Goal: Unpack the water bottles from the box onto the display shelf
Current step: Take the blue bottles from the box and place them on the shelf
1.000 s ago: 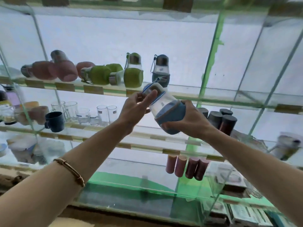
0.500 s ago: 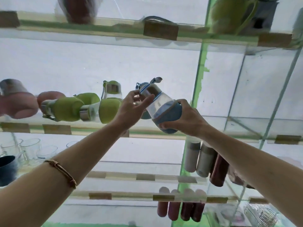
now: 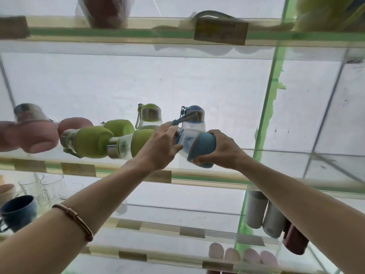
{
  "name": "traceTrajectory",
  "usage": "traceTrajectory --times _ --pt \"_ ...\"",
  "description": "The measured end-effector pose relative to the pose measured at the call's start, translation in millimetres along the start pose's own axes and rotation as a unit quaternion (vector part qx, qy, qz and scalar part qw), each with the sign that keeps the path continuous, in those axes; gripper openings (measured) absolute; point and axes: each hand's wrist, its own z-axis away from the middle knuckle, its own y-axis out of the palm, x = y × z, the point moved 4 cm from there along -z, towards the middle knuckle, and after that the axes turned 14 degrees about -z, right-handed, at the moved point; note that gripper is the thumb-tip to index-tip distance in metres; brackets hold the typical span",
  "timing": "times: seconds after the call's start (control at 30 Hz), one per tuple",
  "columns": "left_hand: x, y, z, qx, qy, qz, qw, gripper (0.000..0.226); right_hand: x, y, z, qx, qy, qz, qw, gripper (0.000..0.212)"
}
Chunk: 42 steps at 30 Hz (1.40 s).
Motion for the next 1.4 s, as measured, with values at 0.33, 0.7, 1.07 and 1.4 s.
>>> traceTrajectory --times 0.33,0.7,1.07,1.4 --pt "-6 15 12 0.004 0.016 -0.023 1.0 0.049 -11 -5 8 0.023 -0.003 0.007 1.0 0.109" --pt "-29 13 52 -0.055 -0.067 0.07 0.994 0.037 5 -24 51 0.011 -0.063 0.005 0.998 0.094" --pt "-45 1 156 -0.046 -0.206 0.106 0.972 0.031 46 23 119 0.102 -0.147 -0.063 0.982 0.067" --pt "0 -59 283 0.0 -0.307 0.109 0.945 0.018 97 116 163 0.236 -0.15 -0.102 0.955 0.065"
